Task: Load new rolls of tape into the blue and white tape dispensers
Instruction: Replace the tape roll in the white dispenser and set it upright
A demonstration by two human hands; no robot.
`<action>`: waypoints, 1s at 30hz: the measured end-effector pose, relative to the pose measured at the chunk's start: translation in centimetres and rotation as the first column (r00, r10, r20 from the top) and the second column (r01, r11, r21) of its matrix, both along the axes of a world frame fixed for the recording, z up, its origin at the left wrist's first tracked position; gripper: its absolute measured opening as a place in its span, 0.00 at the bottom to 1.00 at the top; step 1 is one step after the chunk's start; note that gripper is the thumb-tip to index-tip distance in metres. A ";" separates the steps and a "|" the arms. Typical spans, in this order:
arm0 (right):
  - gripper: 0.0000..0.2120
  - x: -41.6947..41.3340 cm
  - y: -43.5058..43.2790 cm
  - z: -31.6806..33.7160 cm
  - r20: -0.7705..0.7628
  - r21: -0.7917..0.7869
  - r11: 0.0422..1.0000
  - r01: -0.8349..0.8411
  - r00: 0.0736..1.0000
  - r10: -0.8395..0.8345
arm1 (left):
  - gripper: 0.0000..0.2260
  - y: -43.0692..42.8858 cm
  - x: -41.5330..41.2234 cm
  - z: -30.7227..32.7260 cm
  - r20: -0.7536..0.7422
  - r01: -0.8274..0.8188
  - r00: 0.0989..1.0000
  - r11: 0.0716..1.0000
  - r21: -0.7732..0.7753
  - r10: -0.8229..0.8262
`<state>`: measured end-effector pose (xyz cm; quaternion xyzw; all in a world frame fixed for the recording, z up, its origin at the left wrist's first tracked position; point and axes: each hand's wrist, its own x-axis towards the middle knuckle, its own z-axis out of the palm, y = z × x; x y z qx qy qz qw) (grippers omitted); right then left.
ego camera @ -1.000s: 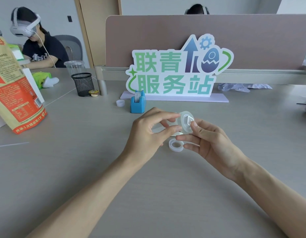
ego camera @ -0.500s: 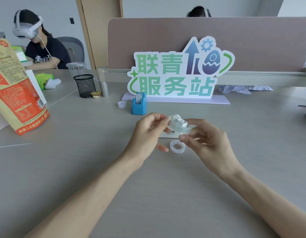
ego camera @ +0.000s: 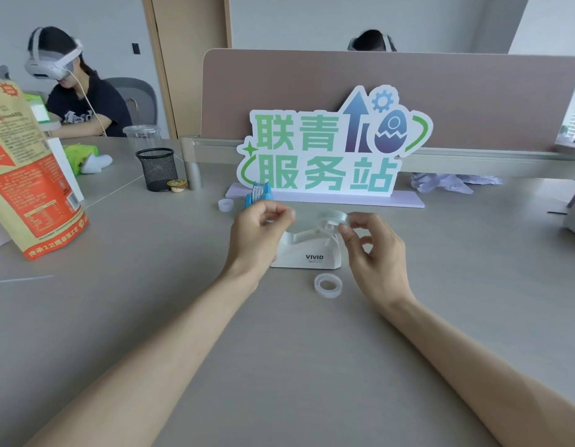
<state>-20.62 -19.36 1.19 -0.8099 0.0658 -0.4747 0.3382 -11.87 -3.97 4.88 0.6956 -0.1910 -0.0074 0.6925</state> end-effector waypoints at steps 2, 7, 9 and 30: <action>0.04 1.1 -0.5 0.0 -0.008 -0.001 1.000 0.013 1.000 -0.013 | 0.05 -0.5 0.4 -0.5 0.018 -0.028 0.999 0.999 -0.018 0.028; 0.10 2.5 -0.8 0.0 -0.068 -0.037 0.999 -0.001 0.998 -0.002 | 0.04 -0.5 1.4 -1.3 -0.011 -0.048 0.999 0.997 -0.056 0.048; 0.10 2.5 -0.8 0.0 -0.085 -0.022 1.000 -0.010 0.996 0.008 | 0.02 -0.2 1.7 -1.3 -0.037 -0.043 0.998 0.997 -0.064 0.041; 0.09 2.4 -0.6 -0.2 -0.106 -0.121 0.993 -0.004 0.994 -0.009 | 0.03 -0.3 2.7 -2.4 0.180 -0.043 0.984 0.984 0.173 0.011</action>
